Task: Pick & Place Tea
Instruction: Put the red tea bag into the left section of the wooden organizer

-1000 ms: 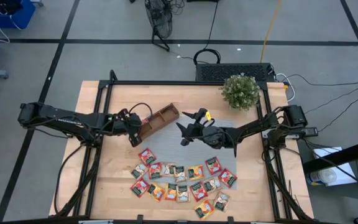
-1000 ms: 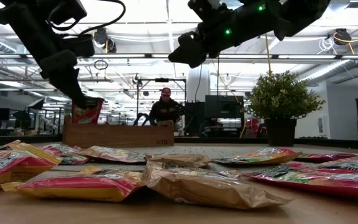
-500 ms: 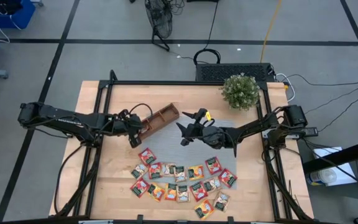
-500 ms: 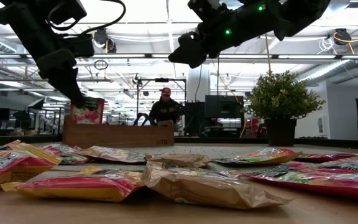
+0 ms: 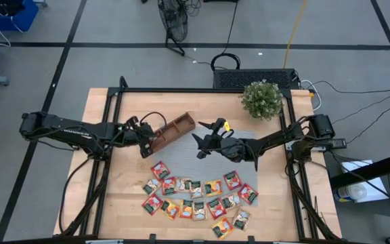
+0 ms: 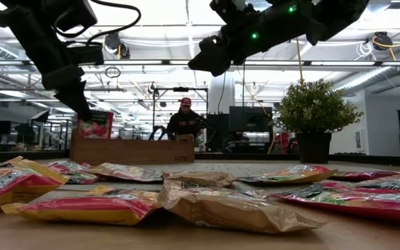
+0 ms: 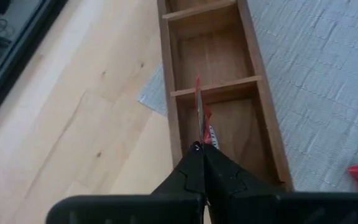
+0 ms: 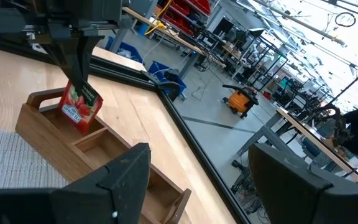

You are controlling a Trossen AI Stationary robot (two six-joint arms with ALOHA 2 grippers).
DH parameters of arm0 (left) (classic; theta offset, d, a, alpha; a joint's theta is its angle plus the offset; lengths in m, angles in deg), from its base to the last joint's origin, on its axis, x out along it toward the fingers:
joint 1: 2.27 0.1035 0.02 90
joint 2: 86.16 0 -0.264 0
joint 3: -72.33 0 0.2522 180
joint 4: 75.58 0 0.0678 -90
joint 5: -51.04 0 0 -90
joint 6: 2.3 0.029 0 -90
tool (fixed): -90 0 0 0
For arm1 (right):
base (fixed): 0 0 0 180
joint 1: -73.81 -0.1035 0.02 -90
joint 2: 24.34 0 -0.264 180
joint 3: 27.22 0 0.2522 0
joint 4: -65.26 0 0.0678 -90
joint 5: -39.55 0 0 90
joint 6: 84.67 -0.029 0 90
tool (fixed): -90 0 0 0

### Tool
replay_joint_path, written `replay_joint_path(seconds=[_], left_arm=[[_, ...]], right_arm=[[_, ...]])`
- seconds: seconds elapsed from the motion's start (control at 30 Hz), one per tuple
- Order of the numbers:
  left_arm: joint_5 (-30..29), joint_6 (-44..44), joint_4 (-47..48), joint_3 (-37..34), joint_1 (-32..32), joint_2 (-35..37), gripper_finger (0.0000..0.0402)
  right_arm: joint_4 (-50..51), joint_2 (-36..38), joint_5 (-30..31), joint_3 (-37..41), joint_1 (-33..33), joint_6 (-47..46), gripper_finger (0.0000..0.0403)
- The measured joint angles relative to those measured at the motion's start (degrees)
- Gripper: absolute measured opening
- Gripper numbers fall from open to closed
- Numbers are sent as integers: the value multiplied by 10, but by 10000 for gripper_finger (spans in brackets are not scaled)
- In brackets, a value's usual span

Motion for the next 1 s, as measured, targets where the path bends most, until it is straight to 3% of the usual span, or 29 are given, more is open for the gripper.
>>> replay_joint_path(seconds=[0.37,1.0], left_arm=[[-36,30,-16,-16,0,0,0],[-37,36,-74,-51,0,0,4]], right_arm=[[0,0,0,0,0,0,251],[0,0,0,0,0,0,251]])
